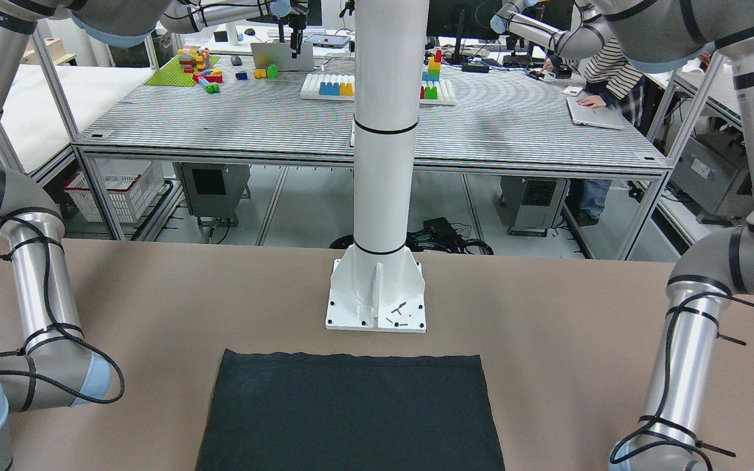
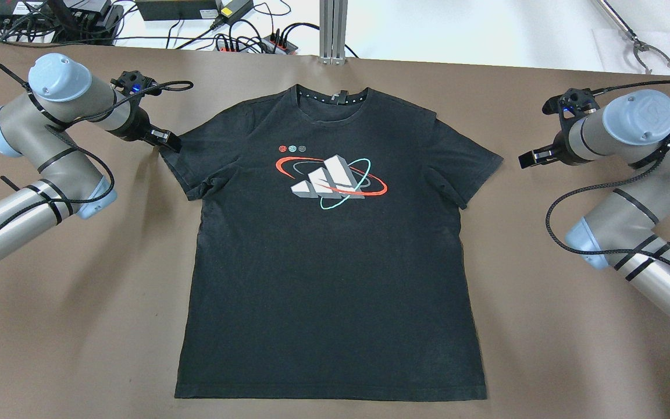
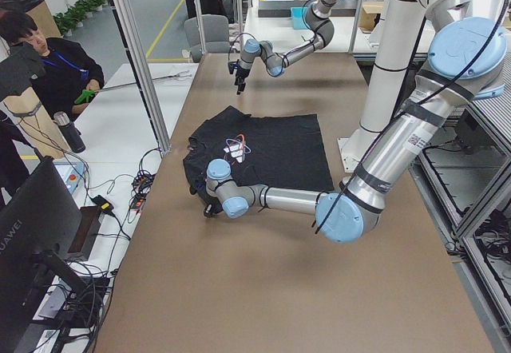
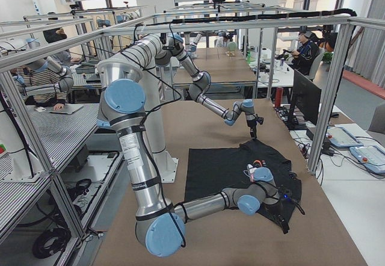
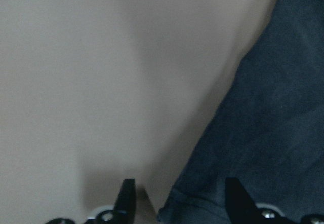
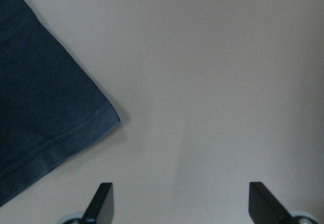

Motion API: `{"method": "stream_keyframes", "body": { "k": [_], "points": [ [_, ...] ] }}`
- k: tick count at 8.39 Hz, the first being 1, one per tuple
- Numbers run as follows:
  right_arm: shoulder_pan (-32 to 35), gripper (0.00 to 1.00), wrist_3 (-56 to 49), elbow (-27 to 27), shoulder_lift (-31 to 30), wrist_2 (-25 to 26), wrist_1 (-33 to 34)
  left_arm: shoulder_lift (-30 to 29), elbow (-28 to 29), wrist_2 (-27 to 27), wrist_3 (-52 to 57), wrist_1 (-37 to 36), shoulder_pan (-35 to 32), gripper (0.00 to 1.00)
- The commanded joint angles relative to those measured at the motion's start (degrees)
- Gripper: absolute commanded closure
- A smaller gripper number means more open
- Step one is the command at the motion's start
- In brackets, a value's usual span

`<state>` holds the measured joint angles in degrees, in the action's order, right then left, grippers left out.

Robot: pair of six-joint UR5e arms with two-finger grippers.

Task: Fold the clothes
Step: 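Move the left gripper to the sleeve nearest it and grasp it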

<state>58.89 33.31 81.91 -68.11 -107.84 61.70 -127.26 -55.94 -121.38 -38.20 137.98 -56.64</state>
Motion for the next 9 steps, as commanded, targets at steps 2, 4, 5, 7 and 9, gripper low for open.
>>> {"method": "stream_keyframes", "body": {
  "k": [2,4,5,7,9],
  "points": [
    [0.0,0.06,0.0,0.1,0.0,0.0,0.0,0.2,-0.4,0.0,-0.2,0.2,-0.1,1.0],
    [0.0,0.06,0.0,0.3,0.0,0.0,-0.1,0.1,-1.4,0.0,-1.9,0.2,-0.1,1.0],
    [0.0,0.06,0.1,0.5,0.0,0.0,-0.1,-0.1,-4.1,-0.4,-6.5,-0.1,0.0,1.0],
    [0.0,0.06,0.1,0.5,0.0,0.0,-0.1,-3.3,-6.2,-2.1,-12.0,-0.8,0.1,1.0],
    [0.0,0.06,0.0,0.4,0.0,0.0,-0.1,-8.1,-6.3,-2.0,-17.3,-3.7,0.3,1.0]
  ]
}}
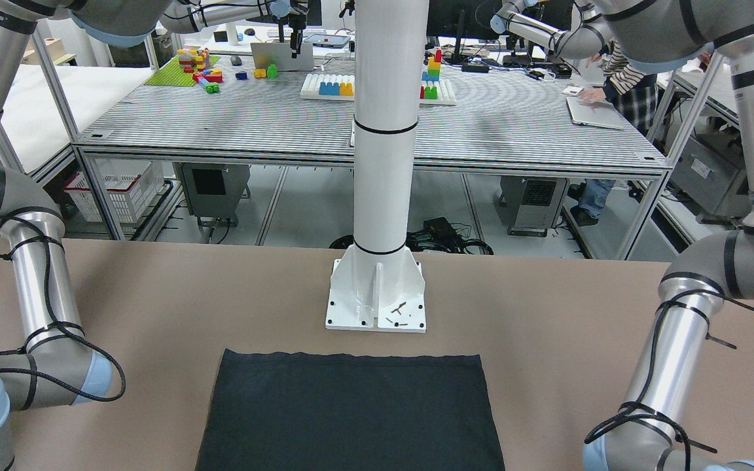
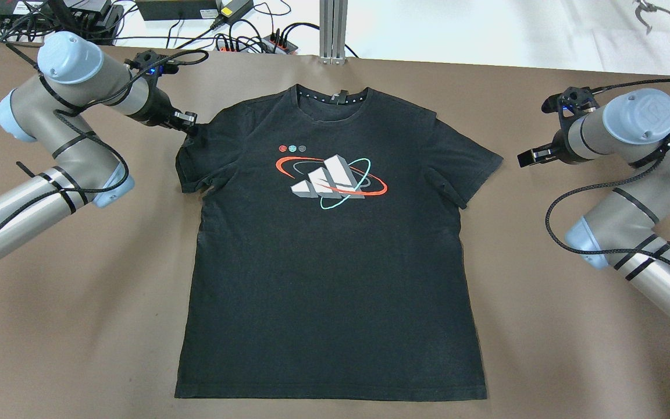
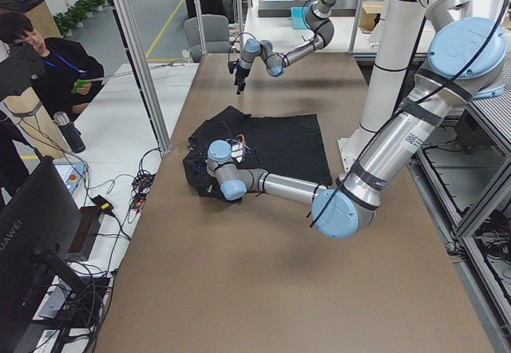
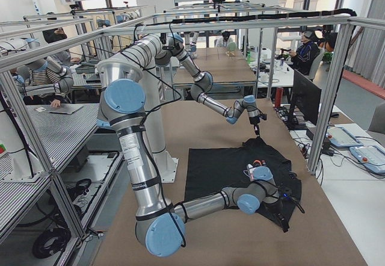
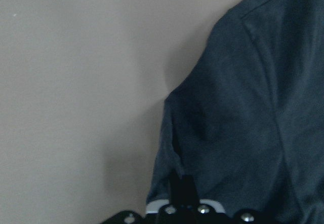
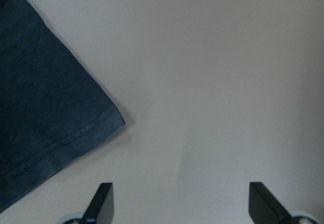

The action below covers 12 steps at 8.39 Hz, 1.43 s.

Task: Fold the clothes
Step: 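Move the left gripper to the sleeve nearest it and grasp it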

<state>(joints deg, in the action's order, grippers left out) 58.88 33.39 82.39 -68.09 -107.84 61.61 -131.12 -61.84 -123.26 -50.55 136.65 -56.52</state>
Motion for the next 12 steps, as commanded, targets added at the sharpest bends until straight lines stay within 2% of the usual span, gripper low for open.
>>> {"method": "stream_keyframes", "body": {
  "k": [1,2,6,8,9,10,12],
  "points": [
    [0.0,0.06,0.0,0.0,0.1,0.0,0.0,-6.3,-0.1,0.5,-8.0,-2.8,2.3,1.0],
    [0.0,0.06,0.0,0.0,0.0,0.0,0.0,-7.6,0.3,0.9,-10.3,-2.8,4.0,1.0],
    [-0.1,0.06,0.0,0.0,0.0,0.0,0.1,-13.3,2.1,13.4,-14.7,-6.1,12.6,1.0],
    [-0.3,0.06,0.0,-0.2,0.1,0.1,0.1,-14.3,3.8,15.2,-14.8,-5.9,13.5,1.0],
    [-0.4,0.06,0.0,-0.2,0.1,0.1,0.0,-14.3,3.9,15.2,-14.9,-5.9,13.5,0.79],
    [-0.4,0.06,0.0,-0.3,0.0,0.1,0.1,-14.3,3.9,15.3,-14.2,-5.7,13.5,0.06],
    [-0.4,0.06,1.4,-0.8,0.3,0.1,0.1,-15.8,3.5,15.3,-15.2,-5.9,13.7,0.05]
  ]
}}
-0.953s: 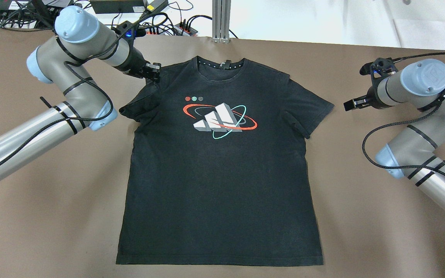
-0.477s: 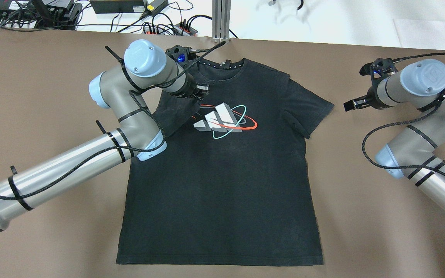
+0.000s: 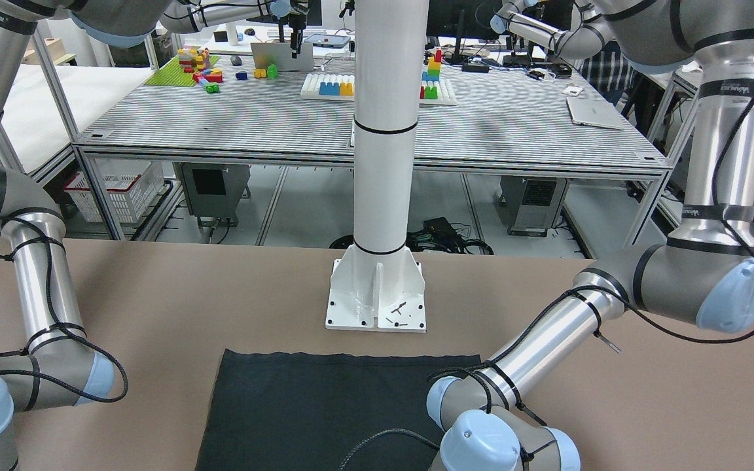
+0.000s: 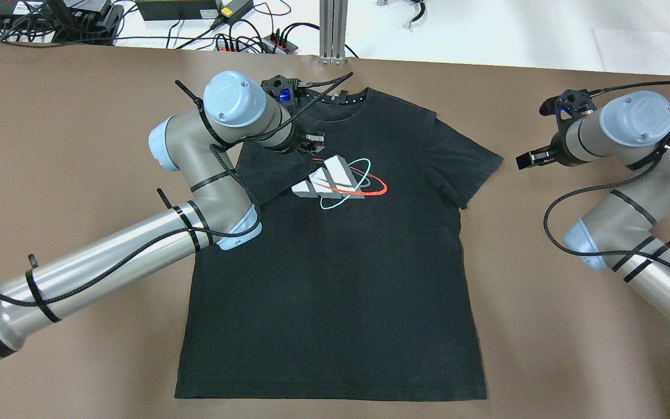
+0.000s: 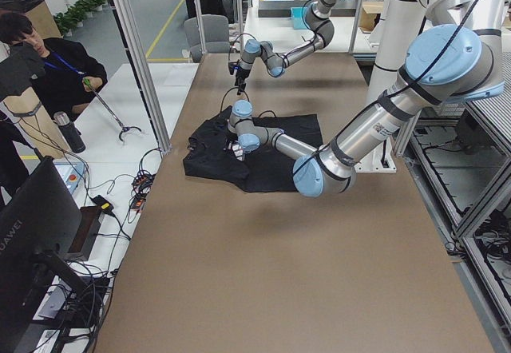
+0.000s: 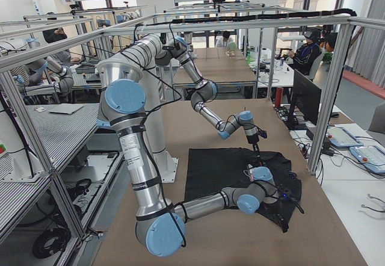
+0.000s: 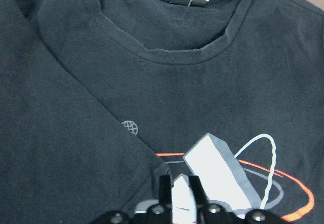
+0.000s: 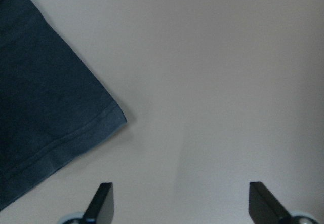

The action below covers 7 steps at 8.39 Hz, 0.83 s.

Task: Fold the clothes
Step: 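Fold the sleeve inward with the left gripper while the right gripper grasps the other sleeve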

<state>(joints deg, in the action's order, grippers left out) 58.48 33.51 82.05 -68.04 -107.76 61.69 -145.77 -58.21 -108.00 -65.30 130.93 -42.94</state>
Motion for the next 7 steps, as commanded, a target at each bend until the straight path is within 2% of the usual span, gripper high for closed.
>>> {"method": "stream_keyframes", "body": {
  "k": [1,2,3,5,7],
  "points": [
    [0.0,0.07,3.6,-1.5,1.6,-0.3,0.0,-1.2,-0.2,0.1,-0.4,-0.1,0.1,0.05],
    [-0.1,0.07,8.6,-4.6,4.7,-1.7,-0.2,-1.1,-0.2,0.1,-0.2,-0.2,0.1,0.05],
    [-1.8,0.09,13.4,-6.8,6.1,-1.8,-3.4,-1.0,-0.2,0.1,0.1,-0.2,0.1,0.05],
    [-2.1,0.13,18.1,-12.3,6.4,-2.0,-12.7,-0.9,-0.2,0.1,0.3,-0.2,0.1,0.05],
    [-2.2,0.13,18.4,-15.0,7.0,-2.7,-15.5,-0.7,-0.1,0.1,0.4,-0.2,0.1,0.05]
  ]
}}
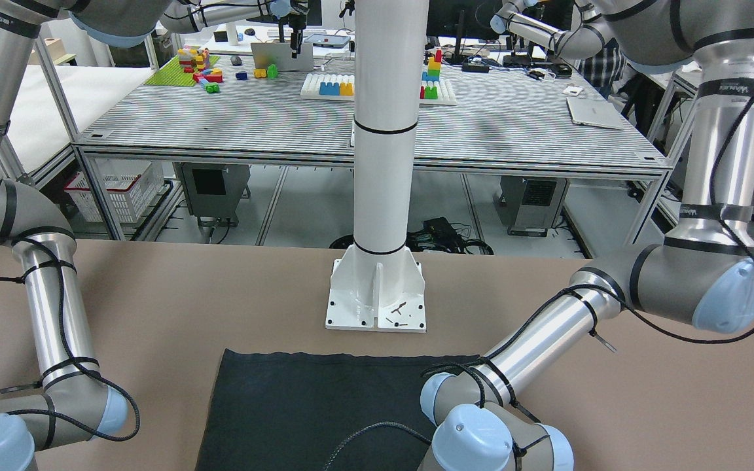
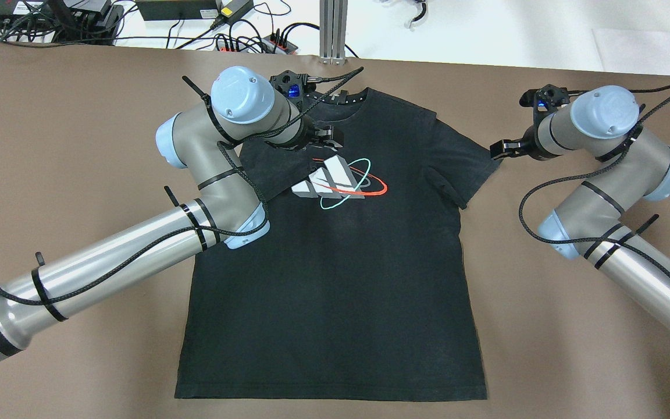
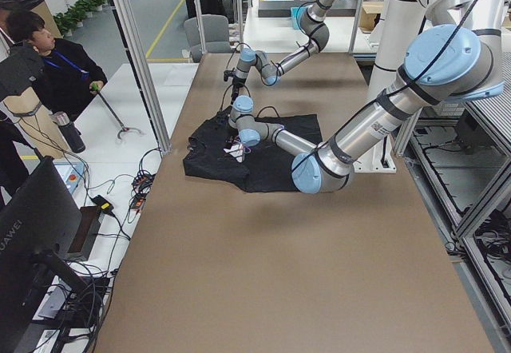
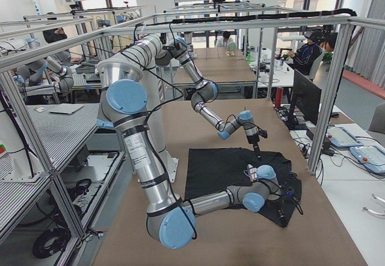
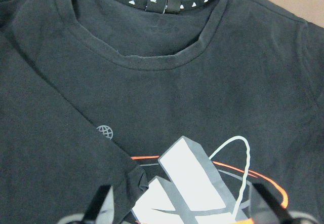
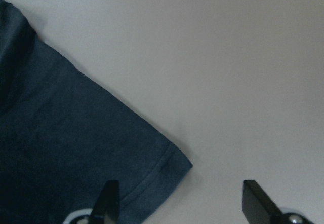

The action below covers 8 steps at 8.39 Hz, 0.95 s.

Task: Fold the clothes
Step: 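Fold the sleeve inward with the left gripper while the right gripper grasps the other sleeve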

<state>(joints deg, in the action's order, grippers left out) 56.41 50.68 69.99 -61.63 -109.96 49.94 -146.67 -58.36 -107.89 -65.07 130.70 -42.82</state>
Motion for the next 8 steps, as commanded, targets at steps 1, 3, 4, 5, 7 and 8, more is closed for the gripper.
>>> {"method": "stream_keyframes", "body": {
  "k": [1,3,4,5,7,8],
  "points": [
    [-0.2,0.13,1.4,-4.4,0.8,-0.4,-5.4,0.2,0.1,0.1,0.2,0.0,0.1,0.05],
    [-0.2,0.17,1.4,-8.3,1.9,-0.4,-8.4,0.2,0.4,0.1,0.3,0.0,0.0,0.05],
    [-0.2,0.17,1.5,-9.3,2.7,-0.4,-8.4,0.2,0.4,0.1,0.4,0.0,0.0,0.05],
    [-0.2,0.21,1.6,-9.5,3.0,-0.4,-8.4,0.2,0.4,0.1,0.3,0.0,0.0,0.05],
    [-0.5,0.33,2.3,-9.5,3.4,-0.3,-8.4,0.2,0.3,0.1,0.3,0.1,0.1,0.05],
    [-0.6,0.35,2.6,-9.5,3.4,-0.3,-8.4,0.2,0.3,0.1,0.3,0.1,0.0,0.05]
  ]
}}
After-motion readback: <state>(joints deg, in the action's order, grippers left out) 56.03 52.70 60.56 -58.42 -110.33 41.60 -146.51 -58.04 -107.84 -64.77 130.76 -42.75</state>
